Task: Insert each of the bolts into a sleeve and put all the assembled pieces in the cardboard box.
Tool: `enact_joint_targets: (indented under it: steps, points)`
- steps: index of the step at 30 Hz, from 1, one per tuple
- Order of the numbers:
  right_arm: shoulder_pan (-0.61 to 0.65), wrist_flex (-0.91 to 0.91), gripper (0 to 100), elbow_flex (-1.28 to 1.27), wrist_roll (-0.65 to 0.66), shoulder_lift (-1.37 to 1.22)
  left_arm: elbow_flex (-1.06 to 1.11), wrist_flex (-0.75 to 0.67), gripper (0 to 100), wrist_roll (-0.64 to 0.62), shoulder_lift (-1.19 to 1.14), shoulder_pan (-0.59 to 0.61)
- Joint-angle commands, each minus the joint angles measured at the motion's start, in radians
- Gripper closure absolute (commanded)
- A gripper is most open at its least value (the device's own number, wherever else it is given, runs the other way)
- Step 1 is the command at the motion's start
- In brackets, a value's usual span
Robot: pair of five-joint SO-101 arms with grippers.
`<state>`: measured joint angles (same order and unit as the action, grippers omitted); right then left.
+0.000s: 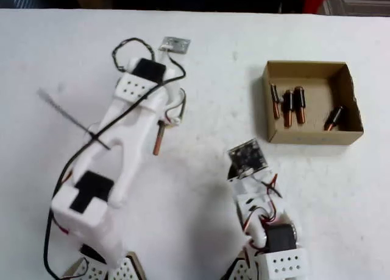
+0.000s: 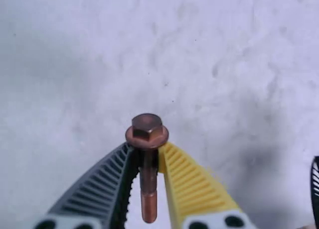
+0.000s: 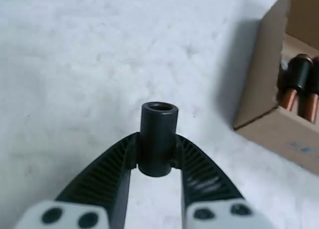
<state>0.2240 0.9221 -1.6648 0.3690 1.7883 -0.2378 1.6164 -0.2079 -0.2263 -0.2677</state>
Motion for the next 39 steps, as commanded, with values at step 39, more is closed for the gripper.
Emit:
enact_joint_targets:
  steps: [39]
  points:
    - [0.305, -0.147, 98.2, 0.123, -0.078, 0.01, 0.99, -0.551, 98, 0.08, 1.317, 0.035]
